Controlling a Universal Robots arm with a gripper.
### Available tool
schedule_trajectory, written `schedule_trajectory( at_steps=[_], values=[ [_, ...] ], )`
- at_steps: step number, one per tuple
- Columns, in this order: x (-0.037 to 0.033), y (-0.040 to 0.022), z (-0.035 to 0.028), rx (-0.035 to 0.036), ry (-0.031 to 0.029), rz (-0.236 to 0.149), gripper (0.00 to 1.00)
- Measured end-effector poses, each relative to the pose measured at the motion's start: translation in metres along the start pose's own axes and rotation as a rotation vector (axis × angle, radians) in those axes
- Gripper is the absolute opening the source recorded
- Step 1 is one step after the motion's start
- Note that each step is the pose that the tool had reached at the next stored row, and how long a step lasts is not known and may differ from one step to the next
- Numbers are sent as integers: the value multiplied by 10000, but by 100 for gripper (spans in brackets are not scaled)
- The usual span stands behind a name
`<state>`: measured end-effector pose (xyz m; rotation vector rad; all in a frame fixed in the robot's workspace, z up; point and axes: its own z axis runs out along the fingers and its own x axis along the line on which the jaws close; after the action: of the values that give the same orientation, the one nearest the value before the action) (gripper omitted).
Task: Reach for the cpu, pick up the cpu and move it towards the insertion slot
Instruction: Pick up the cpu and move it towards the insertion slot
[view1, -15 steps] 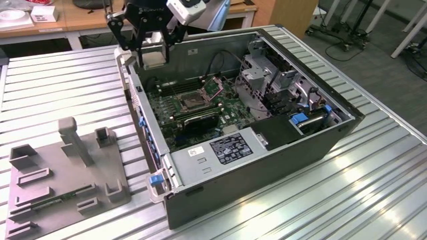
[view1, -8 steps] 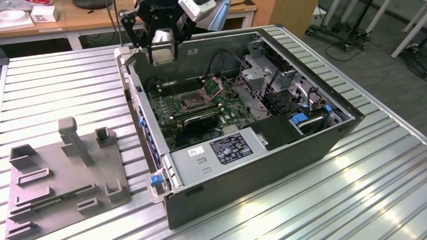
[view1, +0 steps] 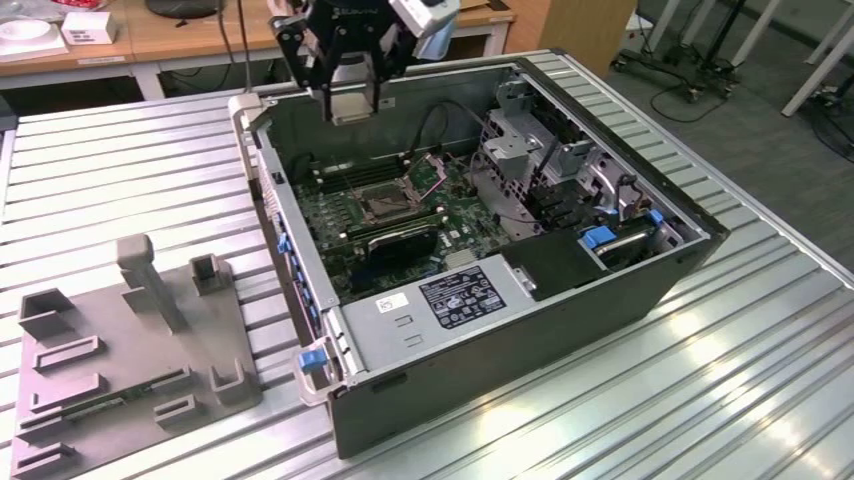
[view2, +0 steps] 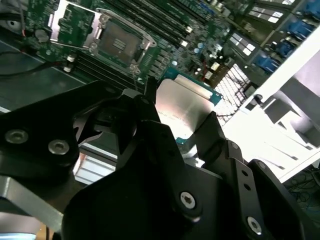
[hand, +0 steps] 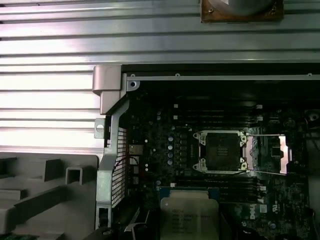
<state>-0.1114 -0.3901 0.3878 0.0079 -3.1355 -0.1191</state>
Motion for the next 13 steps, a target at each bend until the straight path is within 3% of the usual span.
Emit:
schedule_trajectory(
  at_steps=[13],
  values=[
    [-315, 217, 51, -1, 0, 0, 54]
  ],
)
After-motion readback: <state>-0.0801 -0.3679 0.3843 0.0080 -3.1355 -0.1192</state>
